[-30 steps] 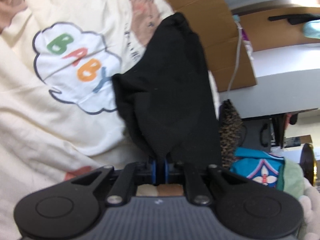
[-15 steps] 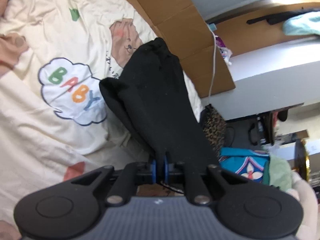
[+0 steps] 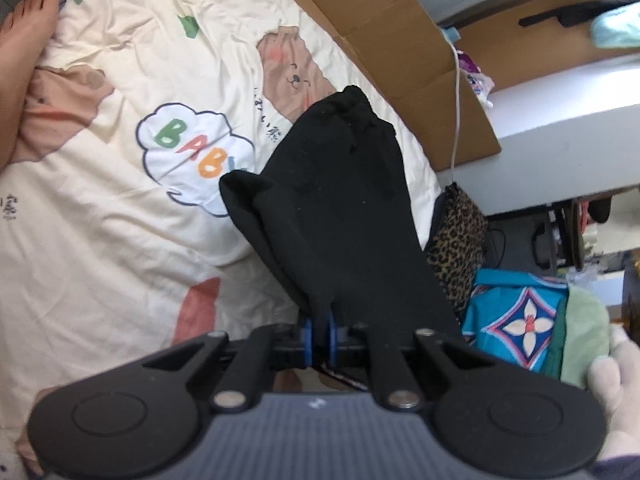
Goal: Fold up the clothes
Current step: 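Hold the shorts with both tools and fold them over again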
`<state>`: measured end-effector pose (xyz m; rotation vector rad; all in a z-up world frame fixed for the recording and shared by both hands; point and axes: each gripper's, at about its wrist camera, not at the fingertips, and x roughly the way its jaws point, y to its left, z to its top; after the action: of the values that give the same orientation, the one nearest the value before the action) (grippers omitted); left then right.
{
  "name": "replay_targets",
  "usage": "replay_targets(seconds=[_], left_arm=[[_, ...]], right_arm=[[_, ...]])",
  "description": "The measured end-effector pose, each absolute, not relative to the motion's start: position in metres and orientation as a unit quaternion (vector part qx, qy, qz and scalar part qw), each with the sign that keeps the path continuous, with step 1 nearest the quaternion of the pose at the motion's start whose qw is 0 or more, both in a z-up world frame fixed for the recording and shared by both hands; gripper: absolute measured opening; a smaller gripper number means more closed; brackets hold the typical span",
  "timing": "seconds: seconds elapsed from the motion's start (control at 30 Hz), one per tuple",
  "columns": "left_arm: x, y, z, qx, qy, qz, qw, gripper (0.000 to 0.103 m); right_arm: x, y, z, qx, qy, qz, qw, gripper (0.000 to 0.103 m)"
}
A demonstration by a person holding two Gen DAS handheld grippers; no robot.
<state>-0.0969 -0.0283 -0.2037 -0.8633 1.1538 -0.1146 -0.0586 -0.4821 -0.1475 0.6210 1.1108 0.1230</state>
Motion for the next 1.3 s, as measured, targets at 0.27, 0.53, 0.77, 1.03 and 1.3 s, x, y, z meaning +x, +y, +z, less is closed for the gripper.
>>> replay_targets(seconds=[0.27, 0.53, 0.77, 1.03, 1.3], left_arm=[[-0.112, -0.022, -0.23, -0.365, 0.571, -0.009, 0.735, 0.008], [-0.112, -0.022, -0.272, -0.343, 0.619, 0.023, 0.706, 0.008], [-0.12, -0.022, -0.323, -0.354, 0.644, 0.043, 0.677, 0.008], [-0.138, -0.016, -0.367, -0.39, 0.641, 0.052, 0.659, 0.008], [-0.143, -0.007, -0.385, -0.416, 0.612, 0.047, 0.671, 0.009]], right_arm=[[-0.08, -0.473, -0.177, 0.294, 0.547, 0.061, 0.781, 0.003], [-0.094, -0.465, -0.22, 0.305, 0.576, 0.039, 0.757, 0.003], [-0.091, -0.462, -0.264, 0.294, 0.602, 0.022, 0.742, 0.003], [-0.085, -0.467, -0.302, 0.286, 0.622, 0.027, 0.728, 0.003], [-0.086, -0.473, -0.32, 0.296, 0.619, 0.068, 0.724, 0.008]])
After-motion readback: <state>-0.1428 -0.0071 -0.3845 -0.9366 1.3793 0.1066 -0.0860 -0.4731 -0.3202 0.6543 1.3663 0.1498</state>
